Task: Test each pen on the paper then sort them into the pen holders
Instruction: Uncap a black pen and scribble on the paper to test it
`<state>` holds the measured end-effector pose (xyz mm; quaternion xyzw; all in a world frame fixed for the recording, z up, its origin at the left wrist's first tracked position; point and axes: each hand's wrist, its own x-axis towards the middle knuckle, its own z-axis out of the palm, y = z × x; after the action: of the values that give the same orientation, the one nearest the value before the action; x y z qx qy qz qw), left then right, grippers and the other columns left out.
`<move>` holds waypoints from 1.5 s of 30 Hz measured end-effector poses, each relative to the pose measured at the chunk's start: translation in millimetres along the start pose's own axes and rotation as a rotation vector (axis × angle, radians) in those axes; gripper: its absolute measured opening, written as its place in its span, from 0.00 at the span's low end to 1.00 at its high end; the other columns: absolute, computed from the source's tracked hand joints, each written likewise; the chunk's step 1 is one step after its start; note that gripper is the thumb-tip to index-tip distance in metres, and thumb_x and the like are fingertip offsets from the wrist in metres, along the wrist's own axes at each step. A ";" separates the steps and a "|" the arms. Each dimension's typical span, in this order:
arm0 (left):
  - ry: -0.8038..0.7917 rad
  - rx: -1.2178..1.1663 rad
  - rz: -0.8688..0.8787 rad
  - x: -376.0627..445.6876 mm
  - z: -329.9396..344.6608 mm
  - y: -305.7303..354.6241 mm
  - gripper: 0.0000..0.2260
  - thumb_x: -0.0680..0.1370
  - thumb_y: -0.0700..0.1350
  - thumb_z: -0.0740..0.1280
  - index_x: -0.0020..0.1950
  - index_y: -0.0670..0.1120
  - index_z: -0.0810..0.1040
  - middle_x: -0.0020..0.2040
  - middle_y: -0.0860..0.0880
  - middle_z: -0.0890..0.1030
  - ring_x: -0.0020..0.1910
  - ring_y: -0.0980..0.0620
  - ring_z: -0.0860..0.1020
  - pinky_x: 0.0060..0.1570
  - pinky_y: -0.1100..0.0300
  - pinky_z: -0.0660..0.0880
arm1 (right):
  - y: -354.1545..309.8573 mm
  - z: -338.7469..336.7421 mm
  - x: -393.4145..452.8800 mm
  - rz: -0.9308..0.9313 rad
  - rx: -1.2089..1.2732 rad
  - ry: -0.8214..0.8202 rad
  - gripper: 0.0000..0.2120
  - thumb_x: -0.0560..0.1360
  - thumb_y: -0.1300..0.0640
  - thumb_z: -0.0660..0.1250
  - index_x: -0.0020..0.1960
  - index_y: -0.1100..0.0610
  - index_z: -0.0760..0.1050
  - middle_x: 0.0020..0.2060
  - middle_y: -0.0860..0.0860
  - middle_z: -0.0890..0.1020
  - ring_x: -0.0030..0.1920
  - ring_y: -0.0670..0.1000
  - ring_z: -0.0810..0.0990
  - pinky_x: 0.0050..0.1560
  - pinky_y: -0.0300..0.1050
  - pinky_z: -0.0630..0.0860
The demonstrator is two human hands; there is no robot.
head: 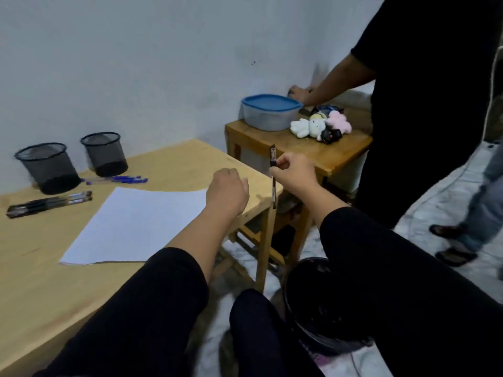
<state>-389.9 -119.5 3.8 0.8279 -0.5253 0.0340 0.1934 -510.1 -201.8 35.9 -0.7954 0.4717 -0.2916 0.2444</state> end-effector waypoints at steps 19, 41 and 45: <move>0.047 0.291 -0.061 21.1 128.3 47.2 0.19 0.81 0.49 0.53 0.68 0.41 0.65 0.66 0.40 0.71 0.65 0.41 0.69 0.65 0.47 0.67 | 220.2 -16.1 10.8 0.258 -0.315 -0.287 0.15 0.76 0.52 0.63 0.59 0.59 0.75 0.55 0.58 0.79 0.58 0.58 0.76 0.53 0.48 0.73; 0.109 0.297 -0.156 30.0 -45.0 -21.2 0.18 0.82 0.46 0.50 0.62 0.35 0.69 0.59 0.38 0.73 0.60 0.40 0.71 0.52 0.49 0.72 | -31.4 16.8 39.4 -0.482 -0.523 -0.169 0.20 0.80 0.52 0.54 0.69 0.60 0.65 0.65 0.57 0.72 0.64 0.57 0.72 0.58 0.50 0.71; 0.153 0.338 -0.220 21.3 -83.2 -74.4 0.16 0.81 0.45 0.51 0.60 0.35 0.69 0.58 0.38 0.73 0.59 0.40 0.70 0.52 0.49 0.71 | -91.8 45.2 38.7 -0.573 -0.495 -0.192 0.21 0.80 0.52 0.53 0.69 0.61 0.64 0.66 0.57 0.70 0.65 0.58 0.70 0.59 0.52 0.70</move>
<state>-302.5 -80.3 64.9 0.8959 -0.4026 0.1628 0.0938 -408.0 -191.2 73.7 -0.9535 0.2615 -0.1495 -0.0034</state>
